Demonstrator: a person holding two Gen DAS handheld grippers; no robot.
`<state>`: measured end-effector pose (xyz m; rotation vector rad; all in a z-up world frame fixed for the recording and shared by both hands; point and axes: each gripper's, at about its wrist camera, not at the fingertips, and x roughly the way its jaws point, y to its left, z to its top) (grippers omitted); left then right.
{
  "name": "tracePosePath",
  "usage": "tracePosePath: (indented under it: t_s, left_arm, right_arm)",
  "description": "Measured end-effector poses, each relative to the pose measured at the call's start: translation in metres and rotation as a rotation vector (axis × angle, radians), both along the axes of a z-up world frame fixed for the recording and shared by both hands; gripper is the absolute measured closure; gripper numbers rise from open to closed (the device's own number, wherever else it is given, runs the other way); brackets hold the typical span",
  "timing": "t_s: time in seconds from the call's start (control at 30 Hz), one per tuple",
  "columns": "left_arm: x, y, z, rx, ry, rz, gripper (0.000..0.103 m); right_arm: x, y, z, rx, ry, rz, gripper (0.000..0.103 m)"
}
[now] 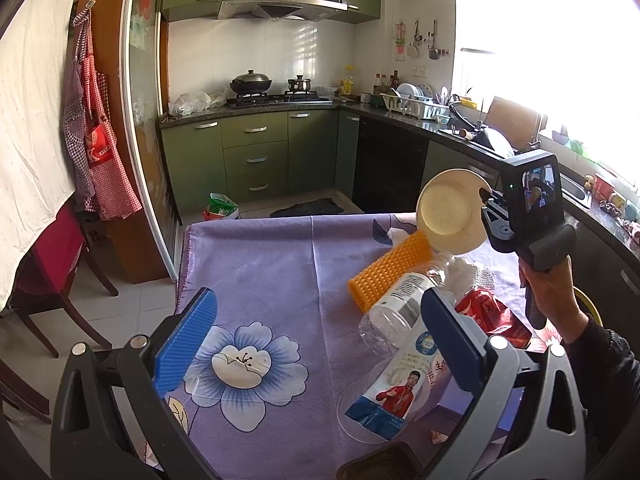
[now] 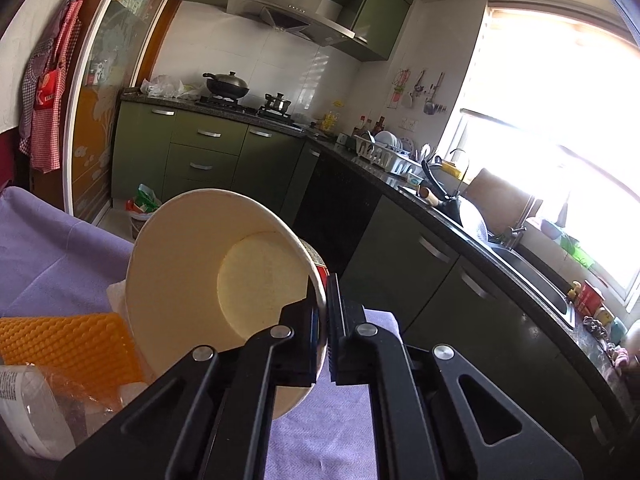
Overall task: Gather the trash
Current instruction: 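Carry the paper cup over the yellow-rimmed bin and open the right gripper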
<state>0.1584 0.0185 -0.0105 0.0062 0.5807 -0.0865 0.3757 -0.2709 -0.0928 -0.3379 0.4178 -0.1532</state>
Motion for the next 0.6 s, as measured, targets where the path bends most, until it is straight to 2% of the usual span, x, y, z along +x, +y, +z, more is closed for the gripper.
tracePosePath:
  t_s: [0.3,0.5,0.6]
  left_arm:
    - [-0.005,-0.004,0.004,-0.003,-0.009,-0.005,0.006]
    - [-0.017,-0.010,0.012,-0.003,-0.031,-0.021,0.006]
    - [-0.027,-0.012,0.018,-0.009,-0.053,-0.032,0.006]
  right_arm:
    - [-0.019,-0.039,0.041,0.064,-0.022,-0.016,0.099]
    - [-0.077,-0.082,0.077,0.169,0.001,0.011,0.099]
    - [-0.109,-0.119,0.092,0.250,0.040,0.005,0.099]
